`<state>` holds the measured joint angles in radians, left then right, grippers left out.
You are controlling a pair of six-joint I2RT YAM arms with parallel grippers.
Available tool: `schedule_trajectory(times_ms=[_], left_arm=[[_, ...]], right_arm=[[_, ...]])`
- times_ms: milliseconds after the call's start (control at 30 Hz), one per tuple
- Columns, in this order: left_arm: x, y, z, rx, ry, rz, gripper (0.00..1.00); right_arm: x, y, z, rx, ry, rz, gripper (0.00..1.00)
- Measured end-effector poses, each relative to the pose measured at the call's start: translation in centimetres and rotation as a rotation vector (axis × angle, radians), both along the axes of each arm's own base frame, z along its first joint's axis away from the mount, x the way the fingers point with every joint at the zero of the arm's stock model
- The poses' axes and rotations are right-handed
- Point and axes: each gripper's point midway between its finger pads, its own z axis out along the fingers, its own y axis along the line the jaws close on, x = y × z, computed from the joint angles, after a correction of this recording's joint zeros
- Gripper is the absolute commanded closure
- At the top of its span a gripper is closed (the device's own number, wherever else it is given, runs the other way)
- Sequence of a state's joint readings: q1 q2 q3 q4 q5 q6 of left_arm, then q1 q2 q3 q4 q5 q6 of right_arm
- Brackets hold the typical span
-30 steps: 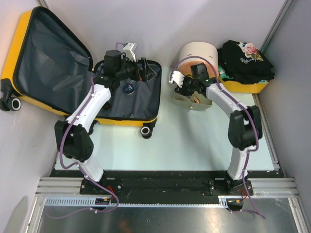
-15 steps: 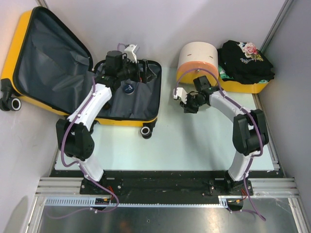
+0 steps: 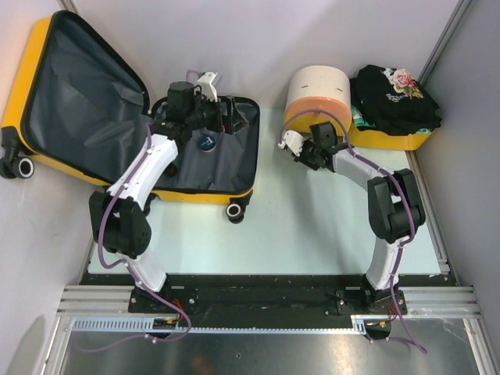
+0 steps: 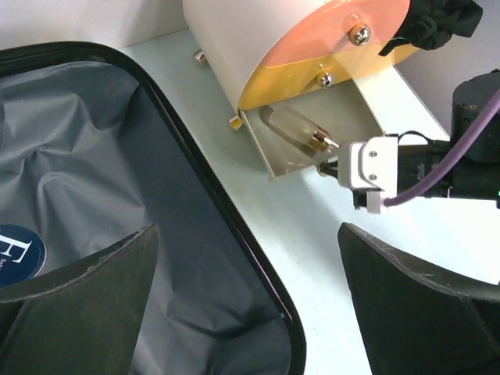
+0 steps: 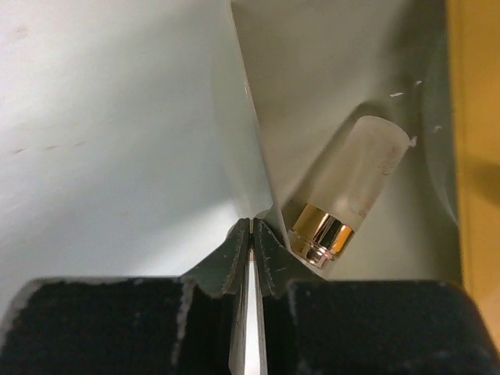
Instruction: Open, take out, and arrange the luggage
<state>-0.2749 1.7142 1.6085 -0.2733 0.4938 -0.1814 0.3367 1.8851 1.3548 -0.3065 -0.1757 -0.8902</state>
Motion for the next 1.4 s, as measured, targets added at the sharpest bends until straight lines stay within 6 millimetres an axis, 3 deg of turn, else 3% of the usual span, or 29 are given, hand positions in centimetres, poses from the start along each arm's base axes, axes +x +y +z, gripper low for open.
schedule_trajectory(times_ms=[267,467,600,733,833,933,1000,1100,1167,1233,1400], left_arm=[[0.7,0.8,-0.7,0.007,0.011,0.018,0.00],[1.3,1.1,-2.1,0.017,0.041,0.026,0.00],[1.9,1.0,-2.6,0.021,0.053,0.027,0.00],[2.2,0.9,-2.5,0.024,0.049,0.025,0.00],[2.3,1.0,-2.2,0.032,0.036,0.021,0.00],[2.4,1.0,-2.3,0.037,0.032,0.021,0.00],[2.3,1.0,-2.3,0.038,0.032,0.020,0.00],[2.4,1.1,-2.3,0.039,0.031,0.020,0.00],[2.4,1.1,-2.2,0.040,0.029,0.020,0.00],[2.6,1.0,-2.1,0.042,0.022,0.018,0.00],[2.9,1.0,-1.8,0.045,0.009,0.016,0.00]], right_arm=[[5.5,-1.4,0.7,-0.019,-0.206,-0.082,0.89],[8.6,-2.0,1.1,-0.024,-0.338,-0.131,0.81],[10.3,-2.3,1.2,-0.016,-0.414,-0.146,0.81],[10.2,-2.0,1.5,0.037,-0.400,-0.148,0.74],[8.7,-1.8,2.5,0.180,-0.309,-0.185,0.63],[7.0,-2.9,6.4,0.413,-0.216,-0.291,0.57],[6.2,-5.1,10.0,0.608,-0.179,-0.412,0.55],[5.5,-8.8,13.4,0.858,-0.133,-0.595,0.54],[5.6,-10.5,13.8,0.974,-0.100,-0.689,0.52],[5.6,-11.0,12.8,1.079,-0.027,-0.776,0.48],[5.8,-8.2,9.6,1.243,0.177,-0.846,0.46]])
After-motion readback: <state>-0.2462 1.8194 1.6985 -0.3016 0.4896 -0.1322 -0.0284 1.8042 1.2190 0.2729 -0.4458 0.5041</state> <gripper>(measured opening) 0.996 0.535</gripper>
